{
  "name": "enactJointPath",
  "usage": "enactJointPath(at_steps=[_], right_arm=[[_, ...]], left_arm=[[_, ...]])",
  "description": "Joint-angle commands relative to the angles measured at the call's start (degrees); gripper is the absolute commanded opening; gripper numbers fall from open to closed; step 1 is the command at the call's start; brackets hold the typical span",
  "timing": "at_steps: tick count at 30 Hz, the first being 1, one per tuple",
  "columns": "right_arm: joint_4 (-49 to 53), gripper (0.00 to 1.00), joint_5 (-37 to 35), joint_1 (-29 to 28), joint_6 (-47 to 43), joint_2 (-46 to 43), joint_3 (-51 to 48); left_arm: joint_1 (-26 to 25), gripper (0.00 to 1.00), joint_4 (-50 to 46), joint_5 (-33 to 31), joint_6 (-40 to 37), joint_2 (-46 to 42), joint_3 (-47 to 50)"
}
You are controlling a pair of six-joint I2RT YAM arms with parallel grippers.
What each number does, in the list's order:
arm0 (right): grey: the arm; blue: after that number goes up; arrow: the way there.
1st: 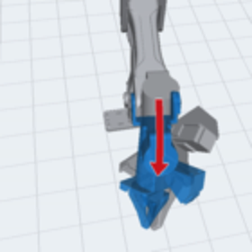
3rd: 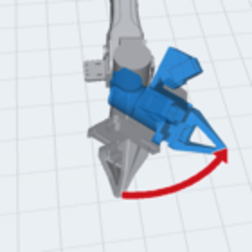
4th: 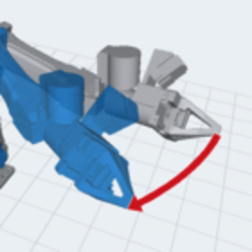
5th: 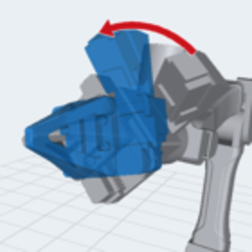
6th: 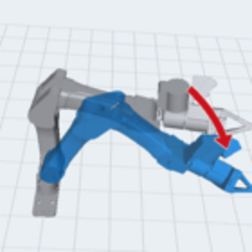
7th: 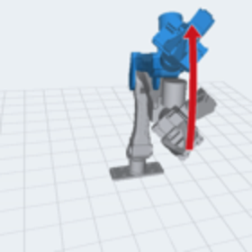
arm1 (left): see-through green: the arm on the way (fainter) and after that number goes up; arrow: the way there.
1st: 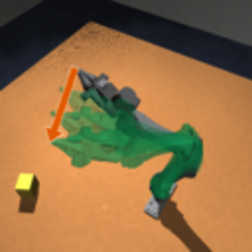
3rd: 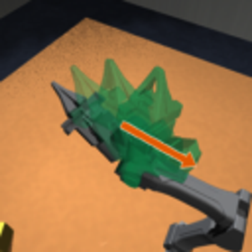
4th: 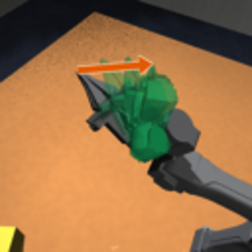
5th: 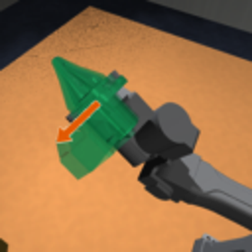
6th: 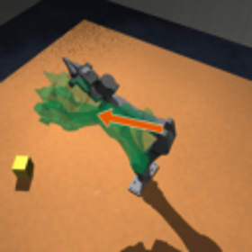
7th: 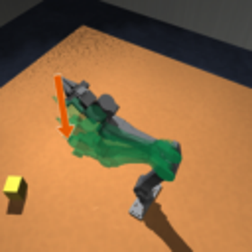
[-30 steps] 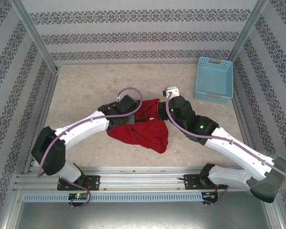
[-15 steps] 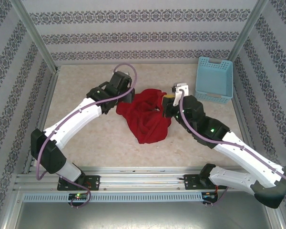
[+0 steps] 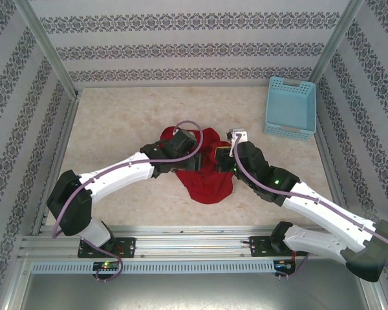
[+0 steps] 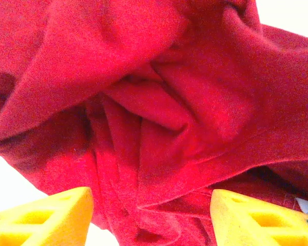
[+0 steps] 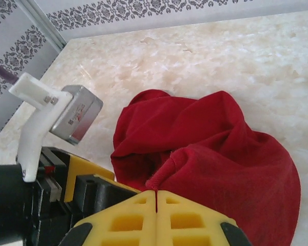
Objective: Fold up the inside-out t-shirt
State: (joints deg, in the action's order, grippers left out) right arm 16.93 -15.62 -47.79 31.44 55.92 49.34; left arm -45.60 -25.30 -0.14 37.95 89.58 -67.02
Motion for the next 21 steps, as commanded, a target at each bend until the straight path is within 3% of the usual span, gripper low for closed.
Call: enactJointPath(at_steps=[1, 12, 21], right_arm=[[-0.35, 0.0, -2.49, -0.37, 1.33, -2.03, -1.35], [-0.52, 0.0, -2.75, -0.37, 1.33, -4.24, -2.41], [2.53, 0.0, -6.3, -0.33, 0.13, -4.93, -1.93]], left_arm=[[-1.59, 0.61, 4.9, 0.3, 3.6, -0.64, 2.72], [-1.52, 0.49, 9.18, 1.3, 3.99, 6.47, 2.57], [-0.68, 0.16, 6.06, -0.03, 1.82, 8.16, -1.23]])
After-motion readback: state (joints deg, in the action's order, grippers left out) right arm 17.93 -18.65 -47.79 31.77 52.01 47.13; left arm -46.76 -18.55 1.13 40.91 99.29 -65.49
